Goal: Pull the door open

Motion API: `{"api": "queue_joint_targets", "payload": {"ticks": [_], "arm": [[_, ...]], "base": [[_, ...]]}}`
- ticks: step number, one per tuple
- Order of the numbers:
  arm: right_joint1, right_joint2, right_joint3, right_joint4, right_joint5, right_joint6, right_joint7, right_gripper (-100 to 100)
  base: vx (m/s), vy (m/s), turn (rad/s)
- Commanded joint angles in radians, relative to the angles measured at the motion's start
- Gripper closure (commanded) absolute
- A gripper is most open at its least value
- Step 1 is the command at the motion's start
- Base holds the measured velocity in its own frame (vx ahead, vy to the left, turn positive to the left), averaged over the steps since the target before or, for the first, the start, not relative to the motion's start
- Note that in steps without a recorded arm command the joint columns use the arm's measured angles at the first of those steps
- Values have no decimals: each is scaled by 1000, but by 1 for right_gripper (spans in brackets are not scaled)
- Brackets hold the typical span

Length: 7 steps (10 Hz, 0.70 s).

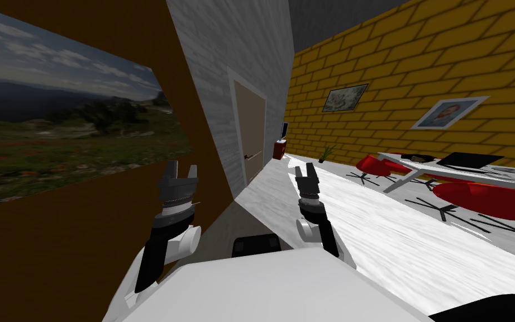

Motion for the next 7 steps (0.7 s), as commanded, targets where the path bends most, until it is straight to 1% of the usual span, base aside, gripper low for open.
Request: {"api": "queue_joint_targets", "payload": {"ticks": [1,2,4,6,7], "arm": [[-11,-10,3,35,-3,-8,-9,-100],[-14,-13,4,45,-4,-10,-12,-100],[-26,-23,8,85,-7,-20,-22,-100],[-34,-30,11,114,-9,-26,-29,-100],[-43,-37,14,142,-11,-33,-37,-100]], "base": [[60,-4,110],[98,-10,120],[106,-12,93],[99,-27,71],[96,-31,132]]}}
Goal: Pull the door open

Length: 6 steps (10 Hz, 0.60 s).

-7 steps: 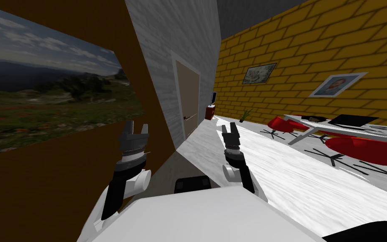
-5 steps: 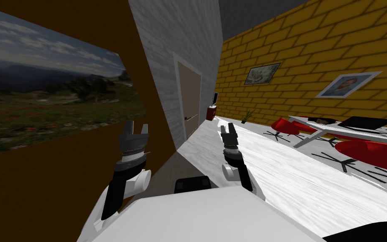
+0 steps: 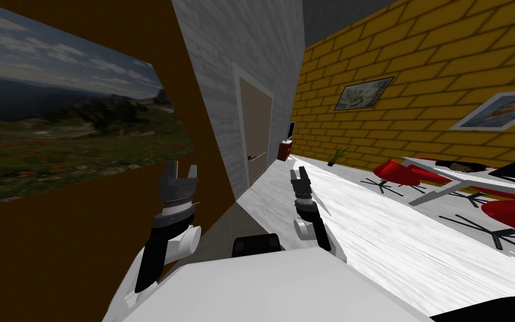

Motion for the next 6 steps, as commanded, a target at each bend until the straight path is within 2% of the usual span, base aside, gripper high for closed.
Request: {"api": "queue_joint_targets", "payload": {"ticks": [1,5,6], "arm": [[-8,-8,2,30,-3,-9,-9,-100],[-29,-25,9,100,-8,-25,-27,-100],[-40,-33,13,136,-11,-33,-36,-100]], "base": [[98,-29,101],[78,-14,81],[111,-24,164]]}}
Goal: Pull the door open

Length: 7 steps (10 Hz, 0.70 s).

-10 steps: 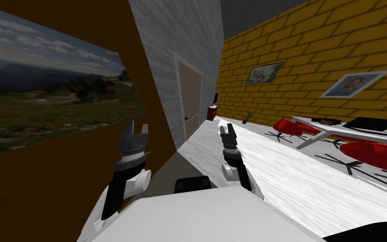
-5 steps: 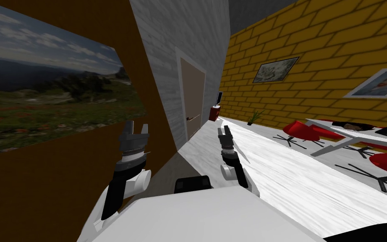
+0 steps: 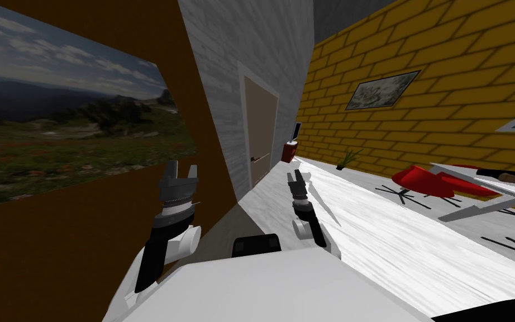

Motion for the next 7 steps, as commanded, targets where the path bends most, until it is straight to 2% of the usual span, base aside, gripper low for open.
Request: {"api": "queue_joint_targets", "payload": {"ticks": [1,7], "arm": [[-13,-7,6,43,-2,-11,-9,-100],[-52,-36,19,171,-12,-41,-42,-100]], "base": [[123,-31,149],[94,-33,102]]}}
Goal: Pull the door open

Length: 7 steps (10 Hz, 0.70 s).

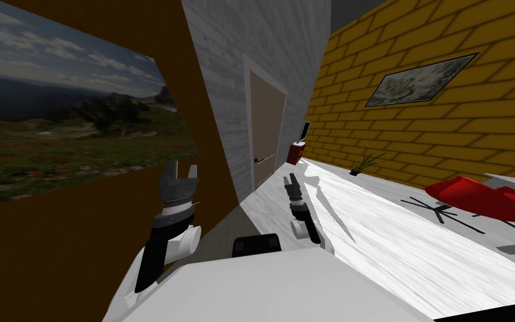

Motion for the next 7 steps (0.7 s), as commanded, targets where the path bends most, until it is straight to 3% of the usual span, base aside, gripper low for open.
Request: {"api": "queue_joint_targets", "payload": {"ticks": [1,7], "arm": [[-10,-10,2,36,-4,-9,-12,-100],[-53,-42,16,178,-15,-42,-49,-100]], "base": [[74,-22,119],[98,-42,119]]}}
